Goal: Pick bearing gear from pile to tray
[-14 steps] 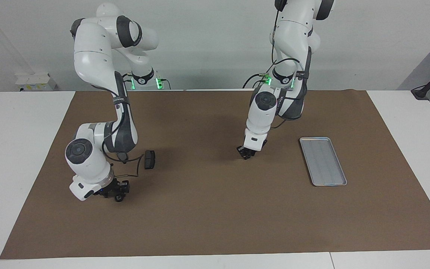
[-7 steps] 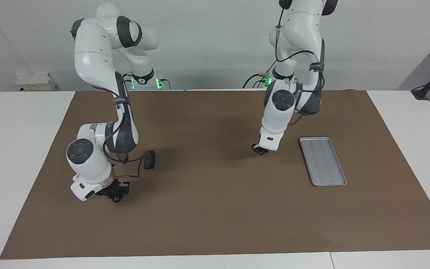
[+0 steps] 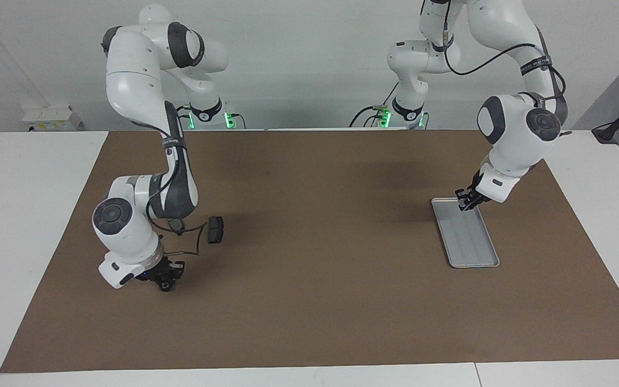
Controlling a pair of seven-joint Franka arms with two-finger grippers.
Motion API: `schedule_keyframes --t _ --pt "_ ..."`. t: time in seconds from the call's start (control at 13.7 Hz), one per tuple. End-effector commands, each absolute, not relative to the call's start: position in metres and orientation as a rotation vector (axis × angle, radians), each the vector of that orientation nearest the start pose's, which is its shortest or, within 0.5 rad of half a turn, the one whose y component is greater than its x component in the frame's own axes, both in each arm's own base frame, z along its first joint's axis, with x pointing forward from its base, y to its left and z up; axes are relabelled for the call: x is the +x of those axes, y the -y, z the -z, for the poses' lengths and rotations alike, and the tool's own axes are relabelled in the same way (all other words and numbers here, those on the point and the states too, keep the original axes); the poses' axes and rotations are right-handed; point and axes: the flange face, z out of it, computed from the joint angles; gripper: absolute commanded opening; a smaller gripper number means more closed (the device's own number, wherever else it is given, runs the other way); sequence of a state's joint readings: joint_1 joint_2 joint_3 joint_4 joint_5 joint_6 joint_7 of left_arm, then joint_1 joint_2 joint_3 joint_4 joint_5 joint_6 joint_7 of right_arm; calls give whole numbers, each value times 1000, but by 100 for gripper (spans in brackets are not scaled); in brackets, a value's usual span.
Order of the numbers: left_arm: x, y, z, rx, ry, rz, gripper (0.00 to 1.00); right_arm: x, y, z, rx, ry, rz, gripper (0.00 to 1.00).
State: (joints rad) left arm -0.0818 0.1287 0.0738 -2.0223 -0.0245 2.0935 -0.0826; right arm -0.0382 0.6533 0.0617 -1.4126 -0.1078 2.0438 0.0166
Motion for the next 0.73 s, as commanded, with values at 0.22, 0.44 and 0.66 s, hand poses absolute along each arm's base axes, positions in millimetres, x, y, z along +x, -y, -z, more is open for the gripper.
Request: schedule_keyframes --t 0.22,0.44,0.66 --pt "548 -5 -335 -3149 89 -43 0 672 -106 -487 -3180 70 -118 0" --pt "536 -17 -317 -3150 49 -48 0 628 -202 -544 -3112 -168 -80 0" --pt "533 -18 -309 -3149 52 -48 0 584 -310 -552 -3038 -522 -56 0"
